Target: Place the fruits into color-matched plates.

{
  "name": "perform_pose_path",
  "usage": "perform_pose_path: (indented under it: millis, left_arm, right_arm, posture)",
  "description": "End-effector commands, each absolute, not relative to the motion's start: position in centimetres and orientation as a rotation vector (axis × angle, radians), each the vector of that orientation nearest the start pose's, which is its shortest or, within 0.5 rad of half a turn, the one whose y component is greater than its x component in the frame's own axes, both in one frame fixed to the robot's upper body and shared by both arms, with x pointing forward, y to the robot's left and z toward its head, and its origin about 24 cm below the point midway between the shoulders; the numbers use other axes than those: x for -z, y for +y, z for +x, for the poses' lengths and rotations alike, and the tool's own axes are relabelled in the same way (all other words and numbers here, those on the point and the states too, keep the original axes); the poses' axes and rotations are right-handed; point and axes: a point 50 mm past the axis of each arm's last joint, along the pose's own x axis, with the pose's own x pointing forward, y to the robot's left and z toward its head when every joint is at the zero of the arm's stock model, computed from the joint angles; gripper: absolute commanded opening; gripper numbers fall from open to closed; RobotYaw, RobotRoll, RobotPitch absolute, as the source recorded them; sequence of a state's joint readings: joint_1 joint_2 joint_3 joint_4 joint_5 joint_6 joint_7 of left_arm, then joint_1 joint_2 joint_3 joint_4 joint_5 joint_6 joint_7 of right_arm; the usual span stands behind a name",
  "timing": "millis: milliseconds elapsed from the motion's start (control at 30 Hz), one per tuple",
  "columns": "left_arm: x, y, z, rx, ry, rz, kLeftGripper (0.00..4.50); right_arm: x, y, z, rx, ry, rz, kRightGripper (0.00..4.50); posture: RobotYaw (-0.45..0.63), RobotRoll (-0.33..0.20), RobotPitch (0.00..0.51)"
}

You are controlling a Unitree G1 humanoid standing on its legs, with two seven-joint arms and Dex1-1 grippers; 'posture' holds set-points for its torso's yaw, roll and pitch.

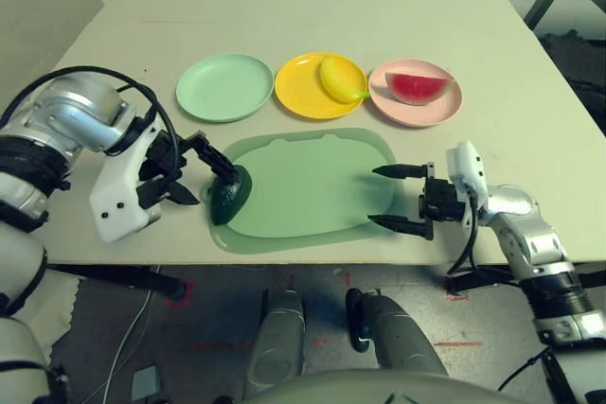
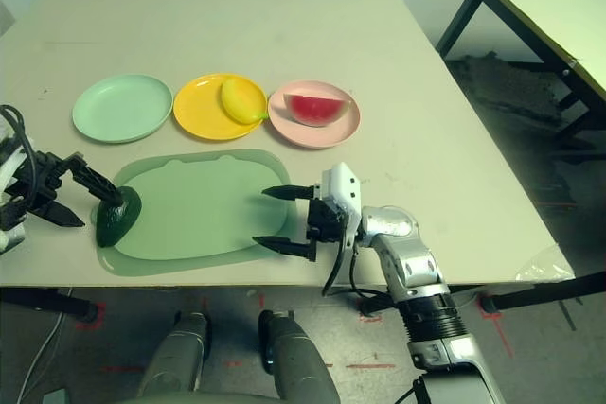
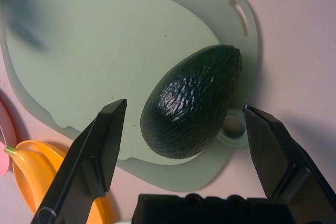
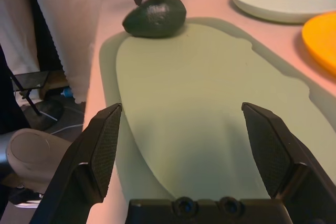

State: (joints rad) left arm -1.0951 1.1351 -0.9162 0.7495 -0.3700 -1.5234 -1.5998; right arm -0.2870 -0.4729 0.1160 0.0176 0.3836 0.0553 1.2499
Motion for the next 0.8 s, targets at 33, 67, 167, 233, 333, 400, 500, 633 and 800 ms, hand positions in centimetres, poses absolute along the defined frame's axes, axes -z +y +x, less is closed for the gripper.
perform_pose_path:
  millis: [33,67,167,233,333,400,500,633,800]
  left_arm:
    - [-21.0,24.9,27.7,-2.461,0.357,-2.554,4.50]
    - [-20.9,24.9,27.7,-2.463,0.354,-2.552,4.50]
    - [-20.7,24.9,27.8,-2.467,0.349,-2.553,4.50]
    - [-20.5,24.9,27.8,-2.471,0.343,-2.548,4.50]
    - [-20.3,24.9,28.0,-2.472,0.338,-2.545,4.50]
    - [-20.4,24.8,28.2,-2.469,0.335,-2.552,4.50]
    - [-20.5,24.5,28.4,-2.462,0.336,-2.561,4.50]
    - [-20.7,24.1,28.6,-2.454,0.352,-2.558,4.50]
    - [-20.6,23.5,28.6,-2.459,0.385,-2.534,4.50]
  right_arm:
    - [-10.5,-14.6,25.7,-1.421,-0.043,-0.181,4.48]
    - [-10.4,-14.5,25.6,-1.422,-0.035,-0.177,4.48]
    - [-10.2,-14.0,25.3,-1.433,-0.030,-0.173,4.48]
    - [-10.2,-13.6,25.0,-1.445,-0.031,-0.165,4.48]
    - [-10.1,-13.3,24.8,-1.458,-0.026,-0.169,4.48]
    - [-10.1,-13.3,24.9,-1.456,-0.024,-0.170,4.48]
    - [-10.2,-13.3,25.1,-1.450,-0.028,-0.170,4.48]
    - [-10.4,-13.2,25.2,-1.448,-0.034,-0.170,4.48]
    - [-10.6,-13.1,25.3,-1.448,-0.041,-0.170,4.48]
  posture:
    - [0.03,0.000,0.195]
    - [0.03,0.000,0.196]
    - [0.03,0.000,0.196]
    - [0.03,0.000,0.196]
    - [0.02,0.000,0.197]
    - [0.03,0.000,0.198]
    - [0.03,0.000,0.198]
    - [0.03,0.000,0.196]
    - [0.02,0.000,0.194]
